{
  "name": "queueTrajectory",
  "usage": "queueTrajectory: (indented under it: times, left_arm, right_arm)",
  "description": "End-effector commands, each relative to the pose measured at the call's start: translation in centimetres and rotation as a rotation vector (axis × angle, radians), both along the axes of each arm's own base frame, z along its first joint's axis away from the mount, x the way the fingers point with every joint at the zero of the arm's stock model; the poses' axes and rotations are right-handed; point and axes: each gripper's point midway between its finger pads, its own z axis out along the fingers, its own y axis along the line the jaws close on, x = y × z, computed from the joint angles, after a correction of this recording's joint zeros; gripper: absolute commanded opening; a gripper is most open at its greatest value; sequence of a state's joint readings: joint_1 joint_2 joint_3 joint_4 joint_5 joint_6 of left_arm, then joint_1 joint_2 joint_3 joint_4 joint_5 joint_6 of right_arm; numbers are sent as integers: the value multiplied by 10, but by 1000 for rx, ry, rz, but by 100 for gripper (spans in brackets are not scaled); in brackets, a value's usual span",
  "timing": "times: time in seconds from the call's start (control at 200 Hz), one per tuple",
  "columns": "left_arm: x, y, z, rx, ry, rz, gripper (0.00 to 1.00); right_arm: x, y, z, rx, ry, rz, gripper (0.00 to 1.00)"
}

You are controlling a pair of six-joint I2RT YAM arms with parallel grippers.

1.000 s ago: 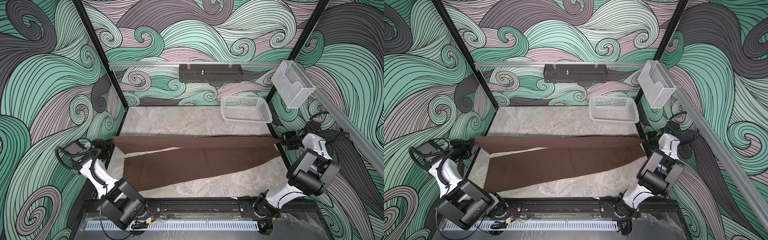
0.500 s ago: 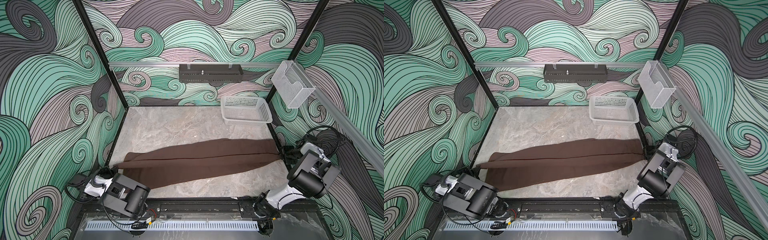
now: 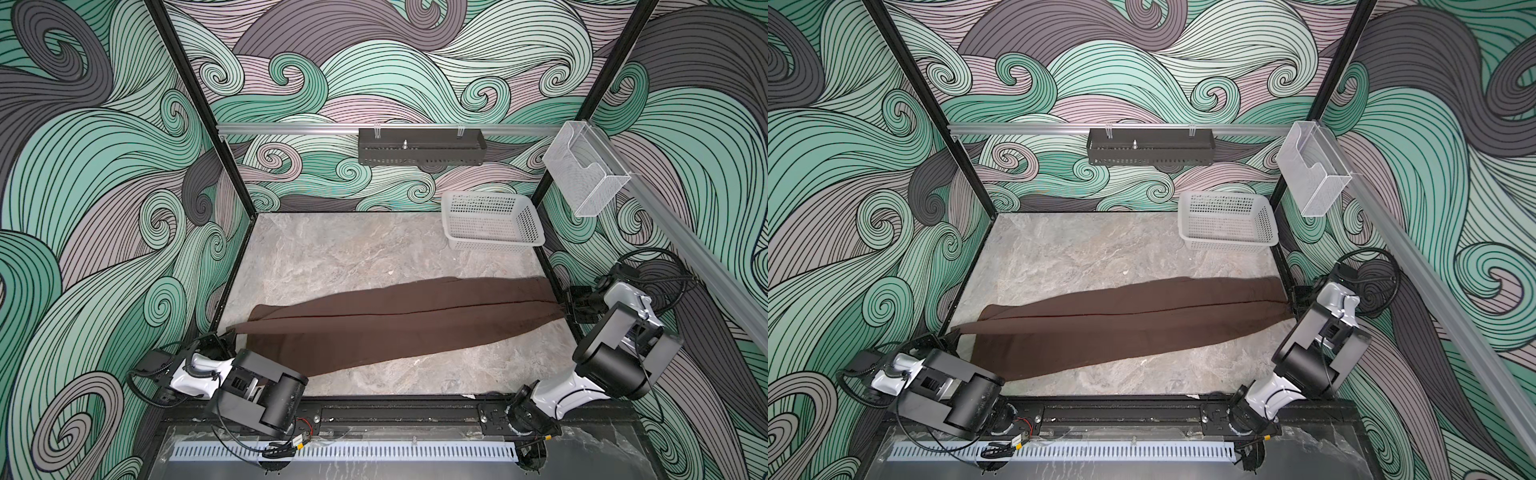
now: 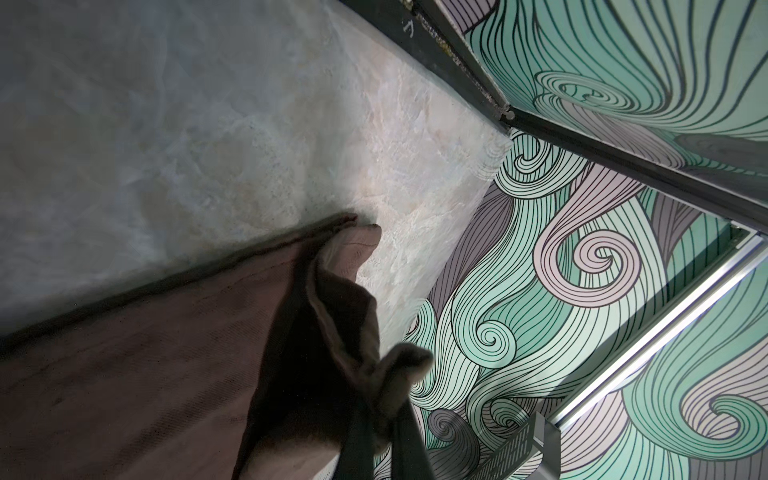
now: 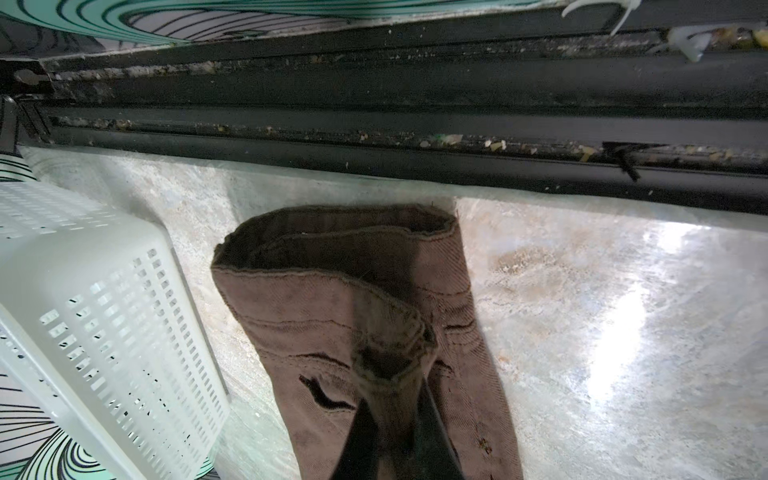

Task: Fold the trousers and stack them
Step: 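Lower the folded leg onto the nearer leg with both grippers, aligning edges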

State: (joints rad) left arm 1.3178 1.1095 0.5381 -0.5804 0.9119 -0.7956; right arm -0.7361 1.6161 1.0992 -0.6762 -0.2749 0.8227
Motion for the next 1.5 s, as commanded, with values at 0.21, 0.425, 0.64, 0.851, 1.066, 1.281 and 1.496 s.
queueTrajectory:
  times: [0.21,0.425,0.64,0.851,1.066,1.281,1.496]
  left_arm:
    - [-23,-5,-22,-84,109,71,0]
    - [6,13,0,-41,6,83,0]
    - [62,47,93,127,-90,64,0]
    - [59,41,112,162,-80,34,0]
    - [12,11,44,114,65,84,0]
    - [-14,-5,14,58,142,114,0]
    - [-6,-2,24,3,88,127,0]
  right_arm:
    - [-18,-6,-27,-38,109,-22,0]
    - [48,6,10,-28,-40,53,0]
    - [140,16,106,-79,-299,131,0]
    - [141,1,123,-164,-295,154,0]
    - [93,-10,60,-154,-119,119,0]
    - [75,-18,30,-150,1,103,0]
    - [77,-16,30,-121,-8,97,0]
